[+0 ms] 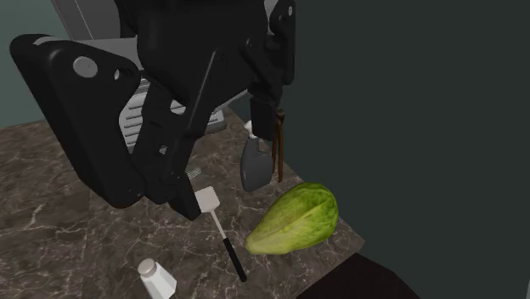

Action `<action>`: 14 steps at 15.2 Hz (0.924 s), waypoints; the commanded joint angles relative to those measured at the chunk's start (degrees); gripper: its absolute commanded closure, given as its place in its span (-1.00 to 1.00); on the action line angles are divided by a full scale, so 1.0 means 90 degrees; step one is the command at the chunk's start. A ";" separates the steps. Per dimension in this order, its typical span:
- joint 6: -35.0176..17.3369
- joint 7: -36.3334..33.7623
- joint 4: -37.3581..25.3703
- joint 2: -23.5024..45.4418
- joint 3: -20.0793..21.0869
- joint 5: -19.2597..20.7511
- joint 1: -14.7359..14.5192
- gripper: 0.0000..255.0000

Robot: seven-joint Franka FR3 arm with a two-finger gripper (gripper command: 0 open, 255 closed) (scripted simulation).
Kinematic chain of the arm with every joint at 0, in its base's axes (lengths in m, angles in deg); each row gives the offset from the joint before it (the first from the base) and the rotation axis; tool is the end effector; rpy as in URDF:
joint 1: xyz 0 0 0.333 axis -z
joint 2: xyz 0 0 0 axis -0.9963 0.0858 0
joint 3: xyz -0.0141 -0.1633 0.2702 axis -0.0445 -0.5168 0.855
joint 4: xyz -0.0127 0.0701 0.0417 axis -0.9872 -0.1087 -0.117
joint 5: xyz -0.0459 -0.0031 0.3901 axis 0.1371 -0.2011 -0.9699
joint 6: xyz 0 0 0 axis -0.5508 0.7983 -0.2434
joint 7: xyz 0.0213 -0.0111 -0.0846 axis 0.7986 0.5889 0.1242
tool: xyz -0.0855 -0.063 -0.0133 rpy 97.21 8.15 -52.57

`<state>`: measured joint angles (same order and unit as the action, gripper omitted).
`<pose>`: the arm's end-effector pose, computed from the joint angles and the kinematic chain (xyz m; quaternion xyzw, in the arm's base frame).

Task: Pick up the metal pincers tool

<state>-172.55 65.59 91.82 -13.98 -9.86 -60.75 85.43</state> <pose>0.3056 0.0201 0.5926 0.9998 -0.0008 0.0038 0.0214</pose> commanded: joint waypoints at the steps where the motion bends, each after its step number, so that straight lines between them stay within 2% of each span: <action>1: 0.0000 0.0000 0.0000 0.0000 0.0000 0.0000 0.0000 -1.00; 8: -0.0738 0.0974 0.0026 0.0685 -0.0898 0.0531 0.0318 -1.00; 14: -0.1371 0.1792 -0.0262 0.1562 -0.1641 0.0809 0.0528 -1.00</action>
<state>-183.82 80.09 89.70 -1.13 -23.24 -53.99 89.74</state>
